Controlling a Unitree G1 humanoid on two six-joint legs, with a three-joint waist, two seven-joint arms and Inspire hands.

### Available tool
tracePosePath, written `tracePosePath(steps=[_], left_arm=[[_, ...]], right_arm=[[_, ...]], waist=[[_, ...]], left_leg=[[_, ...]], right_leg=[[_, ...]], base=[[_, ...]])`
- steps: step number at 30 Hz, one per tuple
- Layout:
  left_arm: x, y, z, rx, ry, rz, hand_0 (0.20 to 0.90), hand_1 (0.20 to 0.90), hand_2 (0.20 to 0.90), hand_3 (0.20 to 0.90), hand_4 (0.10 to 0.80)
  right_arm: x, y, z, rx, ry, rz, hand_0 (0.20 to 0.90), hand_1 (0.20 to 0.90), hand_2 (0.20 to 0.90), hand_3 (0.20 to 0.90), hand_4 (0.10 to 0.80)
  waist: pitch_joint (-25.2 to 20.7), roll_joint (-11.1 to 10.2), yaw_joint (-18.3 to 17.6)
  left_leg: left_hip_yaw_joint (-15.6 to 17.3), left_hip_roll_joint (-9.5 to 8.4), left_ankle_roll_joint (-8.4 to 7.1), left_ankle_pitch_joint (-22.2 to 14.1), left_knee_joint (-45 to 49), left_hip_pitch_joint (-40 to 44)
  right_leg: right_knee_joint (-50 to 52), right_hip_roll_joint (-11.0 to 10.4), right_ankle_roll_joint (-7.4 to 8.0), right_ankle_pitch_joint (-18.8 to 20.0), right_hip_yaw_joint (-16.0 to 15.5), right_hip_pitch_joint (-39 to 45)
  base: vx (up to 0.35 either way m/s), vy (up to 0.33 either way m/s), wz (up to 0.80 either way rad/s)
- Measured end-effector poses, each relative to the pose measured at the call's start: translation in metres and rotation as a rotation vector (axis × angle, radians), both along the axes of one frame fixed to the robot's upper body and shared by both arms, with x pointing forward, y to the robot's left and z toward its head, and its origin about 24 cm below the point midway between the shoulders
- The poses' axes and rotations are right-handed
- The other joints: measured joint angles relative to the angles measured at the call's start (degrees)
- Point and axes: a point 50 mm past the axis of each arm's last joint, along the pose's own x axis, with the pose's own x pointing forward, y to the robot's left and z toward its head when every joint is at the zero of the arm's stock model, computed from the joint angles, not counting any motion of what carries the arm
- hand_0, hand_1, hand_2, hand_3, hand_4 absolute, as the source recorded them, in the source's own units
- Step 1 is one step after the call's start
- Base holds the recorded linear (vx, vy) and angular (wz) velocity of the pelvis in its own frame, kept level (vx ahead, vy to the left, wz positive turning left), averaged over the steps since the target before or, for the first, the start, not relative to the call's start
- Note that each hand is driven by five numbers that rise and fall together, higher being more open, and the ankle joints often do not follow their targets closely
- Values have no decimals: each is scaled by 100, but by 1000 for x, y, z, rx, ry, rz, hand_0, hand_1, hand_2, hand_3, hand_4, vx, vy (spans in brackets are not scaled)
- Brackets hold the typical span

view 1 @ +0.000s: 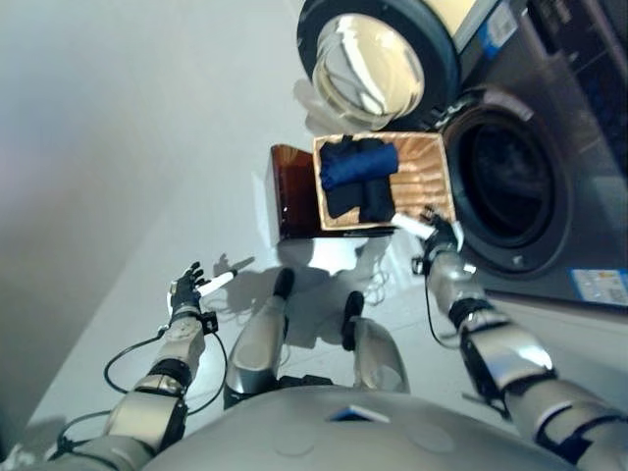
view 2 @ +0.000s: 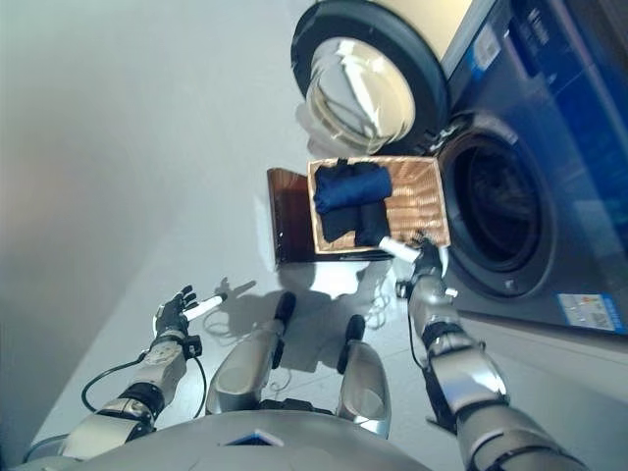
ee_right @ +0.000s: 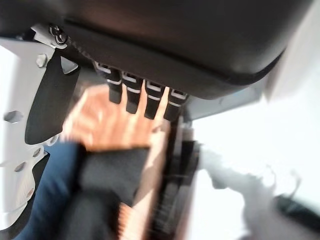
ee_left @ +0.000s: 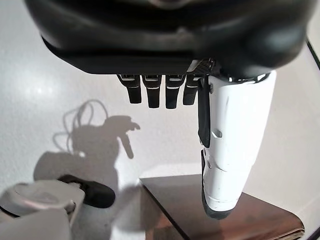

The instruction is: Pick up the clothes and place them into the washing machine

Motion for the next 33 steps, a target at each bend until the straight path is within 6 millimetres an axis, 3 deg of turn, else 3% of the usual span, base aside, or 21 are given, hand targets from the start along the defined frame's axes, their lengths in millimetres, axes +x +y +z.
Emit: tracePosePath(steps=[2,4,5,6,9,10,13,15,17,19,21,22,23,24,26,28,29,30,31,32,33], left_arm=[[-6,2,-3,16,27,-10,900,900,900,900,800],[-17,3,-8,35,73,-33,900,900,900,900,800],[-26,4,-11,46,108,-49,900,900,900,900,800],[-31,5,-13,46,126,-53,900,900,900,900,800],[-52,5,-20,48,196,-69,900,900,900,900,800],[-56,6,-21,45,209,-58,900,900,900,900,800],[-72,7,-26,47,267,-63,900,900,900,900,800],[-77,7,-27,44,285,-64,900,900,900,900,800],[-83,8,-29,39,312,-61,900,900,900,900,800],[-81,6,-29,34,315,-68,900,900,900,900,800],[-67,6,-26,39,283,-81,900,900,900,900,800],[-62,10,-24,52,271,-80,900,900,900,900,800],[-57,12,-22,59,259,-81,900,900,900,900,800],[-53,12,-21,58,246,-83,900,900,900,900,800],[-41,6,-19,41,203,-75,900,900,900,900,800],[-40,8,-18,37,194,-49,900,900,900,900,800],[-42,10,-18,41,200,-32,900,900,900,900,800],[-49,5,-21,22,212,-16,900,900,900,900,800],[-54,6,-22,19,217,10,900,900,900,900,800],[-55,4,-24,11,221,9,900,900,900,900,800],[-56,4,-23,13,222,7,900,900,900,900,800]], right_arm=[[-18,3,-12,-6,52,11,900,900,900,900,800],[-51,5,-31,-24,152,44,900,900,900,900,800],[-78,5,-43,-25,230,55,900,900,900,900,800],[-83,6,-46,-27,246,70,900,900,900,900,800],[-133,7,-64,-35,407,75,900,900,900,900,800],[-137,8,-65,-31,427,75,900,900,900,900,800],[-181,10,-75,-17,576,80,900,900,900,900,800],[-191,10,-77,-18,612,82,900,900,900,900,800],[-192,10,-77,-13,616,67,900,900,900,900,800],[-177,8,-75,-30,584,85,900,900,900,900,800],[-154,7,-70,-57,528,139,900,900,900,900,800],[-142,10,-68,-59,490,156,900,900,900,900,800],[-137,12,-67,-58,470,168,900,900,900,900,800],[-136,12,-67,-61,468,167,900,900,900,900,800],[-133,9,-66,-73,468,173,900,900,900,900,800],[-131,15,-66,-95,475,244,900,900,900,900,800],[-128,21,-67,-94,474,278,900,900,900,900,800],[-128,22,-67,-99,479,293,900,900,900,900,800],[-130,24,-67,-111,481,346,900,900,900,900,800],[-132,23,-67,-118,484,367,900,900,900,900,800],[-131,21,-67,-127,485,368,900,900,900,900,800]], waist=[[-72,-79,-67],[-285,-184,-76],[-447,-245,-200],[-526,-253,-189],[-871,-265,-346],[-870,-262,-354],[-968,-210,-352],[-1004,-189,-371],[-993,-181,-387],[-813,-115,-360],[-535,-50,-426],[-438,-44,-541],[-441,-100,-566],[-436,-109,-571],[-441,-52,-529],[-449,-72,-484],[-446,-64,-491],[-500,23,-459],[-545,96,-490],[-571,79,-508],[-584,30,-485]], left_leg=[[7,7,17,-1,-129,210],[14,3,38,9,-348,543],[34,16,66,-3,-452,697],[44,7,75,3,-524,785],[169,4,114,4,-705,987],[196,-8,126,-3,-705,1064],[304,5,122,-127,-708,1321],[346,1,109,-150,-704,1339],[468,19,142,-176,-645,1395],[573,129,166,-338,-450,1472],[510,177,214,-422,-200,1408],[360,195,215,-429,-133,1333],[252,156,214,-429,-156,1262],[179,137,217,-427,-135,1198],[126,125,211,-368,-128,1018],[-63,101,0,-242,-138,881],[-163,203,-135,-162,-231,945],[-159,379,-163,-207,-367,1020],[-174,653,-220,-203,-342,1014],[-212,732,-232,-335,-307,1039],[-218,931,-240,-389,-216,1012]], right_leg=[[-254,-3,21,82,-19,267],[-708,-3,53,221,-27,696],[-897,-17,68,270,-21,892],[-987,-20,77,294,-19,992],[-1232,-39,102,367,61,1172],[-1294,-39,107,400,91,1261],[-1438,-39,107,420,211,1488],[-1423,-20,104,423,274,1484],[-1291,5,96,433,375,1460],[-517,91,178,270,473,1219],[597,173,357,164,645,722],[1136,315,477,-20,1004,446],[1274,462,332,-208,1388,348],[1220,456,229,-269,1482,359],[929,161,170,-358,1617,285],[-99,-206,160,-333,1373,552],[-493,-205,420,168,1332,745],[-451,-6,364,196,1261,809],[-428,312,85,53,1255,943],[-470,437,20,166,1081,1037],[-410,545,-182,52,1045,1044]], base=[[96,23,0],[96,30,-5],[62,21,-4],[83,29,-9],[110,20,-15],[72,13,-26],[101,26,-23],[55,27,-23],[-54,36,-34],[-112,-2,-38],[4,-57,-2],[69,-156,41],[119,-257,57],[131,-291,59],[192,-321,51],[141,-282,53],[161,-379,52],[185,-473,63],[72,-194,56],[-17,-229,74],[-44,-133,56]])
